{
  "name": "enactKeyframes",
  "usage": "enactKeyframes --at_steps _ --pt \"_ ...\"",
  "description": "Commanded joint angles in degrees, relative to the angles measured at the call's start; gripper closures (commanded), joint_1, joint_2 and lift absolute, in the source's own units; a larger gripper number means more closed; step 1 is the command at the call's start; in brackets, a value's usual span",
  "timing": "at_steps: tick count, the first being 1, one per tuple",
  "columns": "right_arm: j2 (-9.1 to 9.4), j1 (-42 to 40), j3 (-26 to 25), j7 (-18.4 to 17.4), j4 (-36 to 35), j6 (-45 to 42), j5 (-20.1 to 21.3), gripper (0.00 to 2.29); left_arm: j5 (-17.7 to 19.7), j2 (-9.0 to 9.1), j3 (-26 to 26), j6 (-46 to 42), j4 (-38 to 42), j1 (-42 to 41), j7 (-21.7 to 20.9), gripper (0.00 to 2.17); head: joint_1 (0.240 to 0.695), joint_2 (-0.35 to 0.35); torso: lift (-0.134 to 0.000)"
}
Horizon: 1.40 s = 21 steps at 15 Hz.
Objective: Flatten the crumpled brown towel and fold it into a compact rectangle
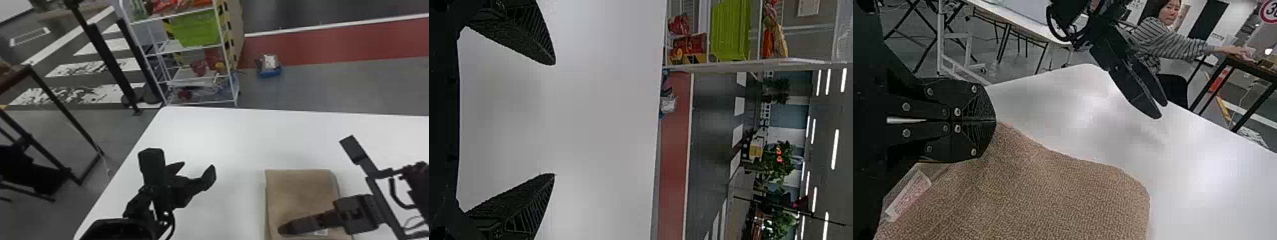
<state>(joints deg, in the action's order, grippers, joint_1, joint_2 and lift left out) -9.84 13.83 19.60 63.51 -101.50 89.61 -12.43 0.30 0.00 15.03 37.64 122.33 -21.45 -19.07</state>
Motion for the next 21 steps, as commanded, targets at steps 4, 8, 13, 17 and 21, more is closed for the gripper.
enactKeyframes --at_steps 4,8,13,17,21 --pt "-1.15 -0.9 1.5 0.1 0.3 0.5 1.6 1.84 0.1 0.15 0.0 -0.4 -0.2 -0.1 0.1 0.08 0.695 0.35 -0.124" --pt "-1.15 -1.1 2.6 0.0 2.9 0.5 3.5 1.84 0.1 0.15 -0.1 -0.8 -0.3 -0.1 0.1 0.08 0.695 0.35 -0.124" --pt "-0.53 -1.5 -5.4 0.4 1.0 0.5 -4.4 1.84 0.1 0.15 -0.2 -0.8 -0.4 0.0 0.3 0.08 0.695 0.35 -0.124" --pt "0.26 -1.1 -12.5 -0.1 -0.2 0.5 -5.5 1.84 0.1 0.15 -0.4 -0.8 0.0 -0.2 0.3 0.08 0.695 0.35 -0.124" --pt "-1.23 2.1 -14.9 -0.7 5.1 0.5 -1.8 1.84 0.1 0.15 -0.7 -0.8 0.1 -0.2 0.2 0.08 0.695 0.35 -0.124"
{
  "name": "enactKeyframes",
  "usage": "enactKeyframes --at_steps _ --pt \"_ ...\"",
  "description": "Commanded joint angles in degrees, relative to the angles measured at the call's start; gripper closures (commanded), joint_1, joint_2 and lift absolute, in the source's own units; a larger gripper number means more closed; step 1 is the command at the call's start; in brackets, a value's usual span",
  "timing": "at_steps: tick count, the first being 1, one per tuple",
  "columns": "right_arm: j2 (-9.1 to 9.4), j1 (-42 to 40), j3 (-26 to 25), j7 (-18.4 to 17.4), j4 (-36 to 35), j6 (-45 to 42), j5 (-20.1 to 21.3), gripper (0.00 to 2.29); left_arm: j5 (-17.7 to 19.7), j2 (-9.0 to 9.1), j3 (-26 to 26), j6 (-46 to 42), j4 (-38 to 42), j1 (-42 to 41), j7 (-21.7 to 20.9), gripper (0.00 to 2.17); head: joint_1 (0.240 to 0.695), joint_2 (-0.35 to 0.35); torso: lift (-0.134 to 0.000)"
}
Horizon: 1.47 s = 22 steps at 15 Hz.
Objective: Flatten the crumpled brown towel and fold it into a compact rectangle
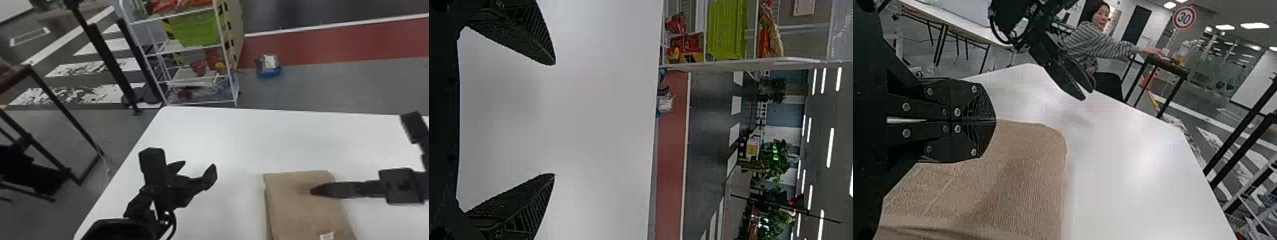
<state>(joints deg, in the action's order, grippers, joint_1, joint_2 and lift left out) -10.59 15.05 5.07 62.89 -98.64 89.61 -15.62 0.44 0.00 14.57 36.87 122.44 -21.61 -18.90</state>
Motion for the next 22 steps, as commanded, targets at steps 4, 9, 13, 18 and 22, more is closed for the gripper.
enactKeyframes --at_steps 4,9,13,18,22 --pt "-0.66 2.5 -0.2 -0.7 8.9 -3.5 4.3 1.84 -0.1 0.15 -0.4 0.2 0.1 0.0 0.0 0.08 0.695 0.292 -0.124" --pt "-0.57 2.5 2.3 -0.8 10.9 -6.5 6.9 1.84 -0.1 0.15 -0.4 0.4 0.4 -0.2 0.0 0.08 0.695 0.276 -0.124" --pt "-0.31 2.9 4.4 -1.5 11.5 -7.0 8.5 1.84 -0.2 0.15 -0.7 0.4 0.4 -0.2 0.0 0.08 0.695 0.276 -0.124" --pt "-0.84 -1.8 -6.9 -0.4 2.1 -9.3 -2.0 1.74 1.6 0.15 -0.5 -0.9 1.9 -1.8 -0.1 0.08 0.695 0.283 -0.124" --pt "1.54 -15.6 -12.7 -14.8 -5.8 -46.8 -1.9 0.19 5.4 0.15 -3.5 -17.6 0.2 -3.3 0.4 0.08 0.695 0.22 -0.124"
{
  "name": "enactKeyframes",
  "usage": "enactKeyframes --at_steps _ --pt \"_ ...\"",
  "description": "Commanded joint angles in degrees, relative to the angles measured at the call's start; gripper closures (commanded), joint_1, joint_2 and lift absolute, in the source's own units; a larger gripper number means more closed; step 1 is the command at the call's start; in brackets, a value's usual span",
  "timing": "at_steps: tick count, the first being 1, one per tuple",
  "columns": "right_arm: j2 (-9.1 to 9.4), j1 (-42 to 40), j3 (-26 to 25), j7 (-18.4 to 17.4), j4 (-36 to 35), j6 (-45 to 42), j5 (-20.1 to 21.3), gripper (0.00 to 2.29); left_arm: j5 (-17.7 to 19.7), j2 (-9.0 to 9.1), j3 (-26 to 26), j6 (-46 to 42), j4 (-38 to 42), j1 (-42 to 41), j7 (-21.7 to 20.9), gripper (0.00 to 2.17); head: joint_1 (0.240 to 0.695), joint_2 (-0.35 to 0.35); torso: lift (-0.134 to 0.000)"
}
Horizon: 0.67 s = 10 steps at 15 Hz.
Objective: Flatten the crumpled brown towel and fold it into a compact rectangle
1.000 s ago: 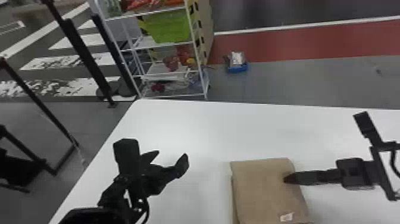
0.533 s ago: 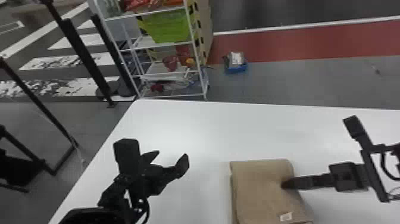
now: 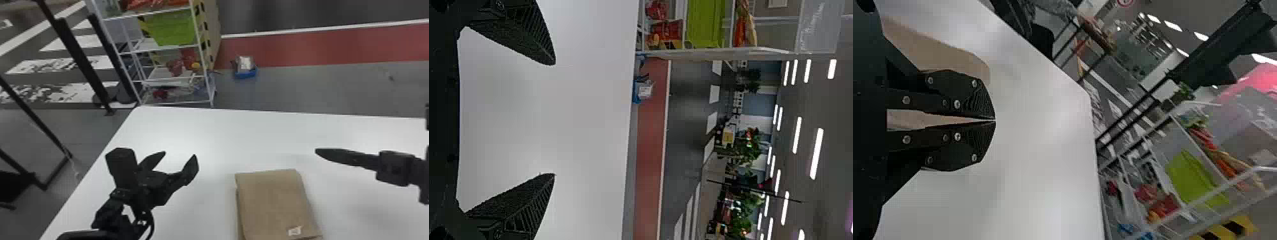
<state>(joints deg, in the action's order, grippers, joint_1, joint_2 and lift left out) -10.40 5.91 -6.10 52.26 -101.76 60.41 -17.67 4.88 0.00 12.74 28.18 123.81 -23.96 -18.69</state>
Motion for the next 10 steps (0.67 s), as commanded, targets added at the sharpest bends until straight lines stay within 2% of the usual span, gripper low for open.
enactKeyframes --at_steps 1,2,3,5,6,7,8,10 --pt "2.14 -10.2 -2.1 -9.1 -3.5 -29.3 0.8 0.08 1.1 0.15 -2.5 -16.4 -2.3 -2.0 0.4 0.08 0.695 0.196 -0.124" --pt "2.49 -13.1 -2.3 -12.1 -3.4 -38.3 1.4 0.08 1.4 0.15 -3.6 -23.5 -3.5 -3.1 0.7 0.08 0.695 0.137 -0.124" --pt "2.76 -15.8 -2.7 -14.5 -3.4 -43.2 3.1 0.07 1.4 0.15 -4.8 -27.7 -4.3 -4.2 1.6 0.08 0.695 0.112 -0.124" --pt "4.25 -20.4 -4.5 -14.9 -4.6 -51.1 3.4 0.07 0.5 0.15 -6.5 -33.0 -5.9 -5.3 5.0 0.08 0.695 0.067 -0.124" --pt "5.31 -22.3 -5.9 -14.8 -5.2 -53.4 3.5 0.07 -0.6 0.15 -7.3 -33.7 -5.8 -5.9 6.5 0.08 0.695 0.054 -0.124" --pt "5.48 -23.9 -7.3 -14.6 -5.3 -53.9 3.5 0.07 -2.2 0.15 -8.5 -35.1 -5.8 -6.7 8.7 0.08 0.695 0.045 -0.124" --pt "5.48 -25.4 -8.2 -14.4 -5.8 -53.9 3.5 0.07 -3.8 0.15 -9.5 -34.2 -5.4 -7.0 10.3 0.09 0.695 0.026 -0.124" --pt "5.39 -26.7 -9.5 -14.1 -5.9 -53.9 4.4 0.08 -5.1 0.15 -9.5 -24.3 -4.8 -6.4 10.6 0.09 0.695 -0.001 -0.124"
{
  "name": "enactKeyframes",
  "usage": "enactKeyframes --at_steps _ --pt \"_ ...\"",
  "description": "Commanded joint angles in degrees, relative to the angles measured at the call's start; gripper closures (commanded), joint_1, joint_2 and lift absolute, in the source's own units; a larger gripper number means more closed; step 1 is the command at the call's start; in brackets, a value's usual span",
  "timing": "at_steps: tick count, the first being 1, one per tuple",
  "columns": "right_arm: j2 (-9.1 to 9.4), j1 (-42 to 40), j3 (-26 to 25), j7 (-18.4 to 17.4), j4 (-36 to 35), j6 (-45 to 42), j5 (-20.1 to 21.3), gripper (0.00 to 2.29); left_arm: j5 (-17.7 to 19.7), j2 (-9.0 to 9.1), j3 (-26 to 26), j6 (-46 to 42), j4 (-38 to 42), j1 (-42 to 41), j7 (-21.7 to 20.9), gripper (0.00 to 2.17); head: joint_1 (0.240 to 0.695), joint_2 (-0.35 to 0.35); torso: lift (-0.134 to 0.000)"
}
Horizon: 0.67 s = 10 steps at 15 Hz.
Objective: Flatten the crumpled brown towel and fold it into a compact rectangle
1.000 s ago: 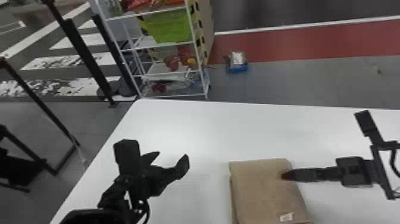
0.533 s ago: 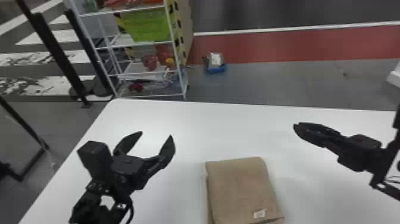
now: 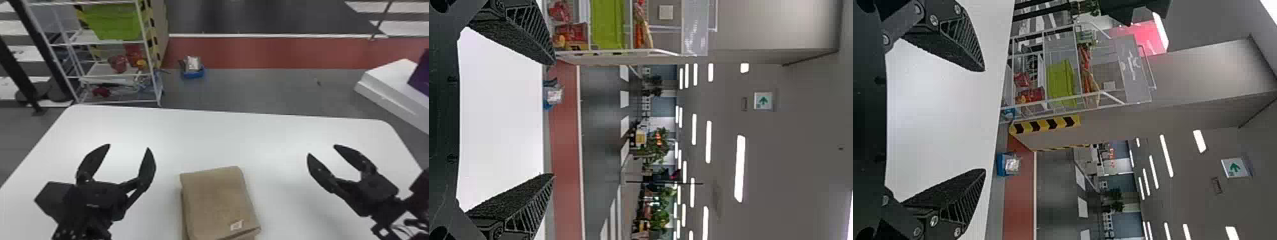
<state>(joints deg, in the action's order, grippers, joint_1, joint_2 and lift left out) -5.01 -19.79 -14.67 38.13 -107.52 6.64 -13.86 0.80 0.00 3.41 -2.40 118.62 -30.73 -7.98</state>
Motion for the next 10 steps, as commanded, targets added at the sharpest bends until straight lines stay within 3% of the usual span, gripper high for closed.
enactKeyframes --at_steps 1,3,5,10 --pt "0.0 -1.2 -1.6 -0.2 -0.5 0.0 1.0 0.08 -1.1 0.15 0.0 11.5 0.7 1.0 -0.2 0.08 0.695 -0.015 -0.124" --pt "0.0 -1.6 -2.6 -0.9 -2.1 2.3 1.8 0.08 -1.5 0.15 0.5 12.9 1.9 1.1 -0.1 0.08 0.695 -0.033 -0.124" --pt "0.17 -2.0 -2.6 -4.2 -4.0 6.9 2.5 0.08 -1.5 0.15 0.5 13.1 2.1 0.7 0.1 0.08 0.695 -0.045 -0.124" --pt "0.7 -4.4 -2.9 -4.1 -6.9 6.3 2.5 0.09 -1.1 0.15 0.4 11.7 3.3 -1.1 0.6 0.08 0.695 -0.057 -0.124"
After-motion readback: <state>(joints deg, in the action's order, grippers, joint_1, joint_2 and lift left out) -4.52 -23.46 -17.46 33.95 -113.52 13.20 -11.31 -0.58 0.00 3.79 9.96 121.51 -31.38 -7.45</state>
